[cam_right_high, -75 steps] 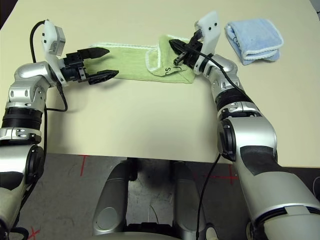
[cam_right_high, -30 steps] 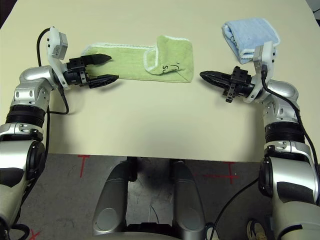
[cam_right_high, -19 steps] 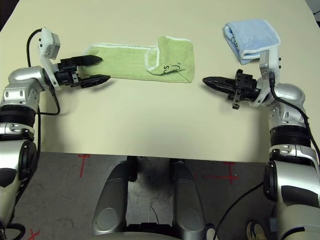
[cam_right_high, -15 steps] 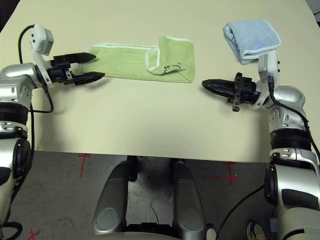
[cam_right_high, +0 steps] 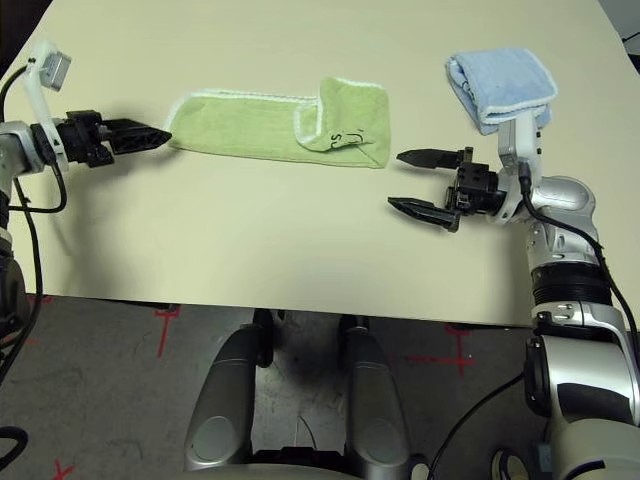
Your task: Fold the towel and set it aside.
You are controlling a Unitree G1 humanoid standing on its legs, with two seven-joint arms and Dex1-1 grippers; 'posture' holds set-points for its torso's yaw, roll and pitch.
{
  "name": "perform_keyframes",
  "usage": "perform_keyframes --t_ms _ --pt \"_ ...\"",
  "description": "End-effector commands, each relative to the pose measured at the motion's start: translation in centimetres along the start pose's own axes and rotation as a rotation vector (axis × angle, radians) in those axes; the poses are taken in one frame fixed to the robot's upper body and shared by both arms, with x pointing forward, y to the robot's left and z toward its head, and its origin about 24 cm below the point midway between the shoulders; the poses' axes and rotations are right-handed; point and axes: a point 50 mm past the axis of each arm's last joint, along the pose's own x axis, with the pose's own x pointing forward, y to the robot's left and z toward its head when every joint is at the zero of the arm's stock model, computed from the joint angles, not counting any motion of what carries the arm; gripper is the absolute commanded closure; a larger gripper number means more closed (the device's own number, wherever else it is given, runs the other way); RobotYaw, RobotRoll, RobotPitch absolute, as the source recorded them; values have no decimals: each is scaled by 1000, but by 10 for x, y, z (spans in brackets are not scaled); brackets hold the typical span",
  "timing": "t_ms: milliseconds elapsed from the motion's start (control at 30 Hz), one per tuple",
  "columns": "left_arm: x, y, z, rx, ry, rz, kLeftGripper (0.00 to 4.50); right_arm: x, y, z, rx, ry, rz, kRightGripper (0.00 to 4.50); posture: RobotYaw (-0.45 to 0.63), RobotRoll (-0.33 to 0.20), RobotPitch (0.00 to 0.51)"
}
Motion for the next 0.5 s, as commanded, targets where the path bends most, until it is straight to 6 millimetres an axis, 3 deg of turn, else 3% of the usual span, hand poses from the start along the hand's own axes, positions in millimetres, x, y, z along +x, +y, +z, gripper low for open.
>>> perform_keyframes --t_ms 33,233,500 --pt "-3 4 -8 -102 49 36 0 1 4 -1 -8 8 15 30 96 0 259" --pt "0 -2 -7 -235 77 22 0 0 2 0 -12 10 3 30 95 0 267" --pt "7 -10 -7 -270 81 -35 0 2 2 1 -17 14 0 30 96 0 275"
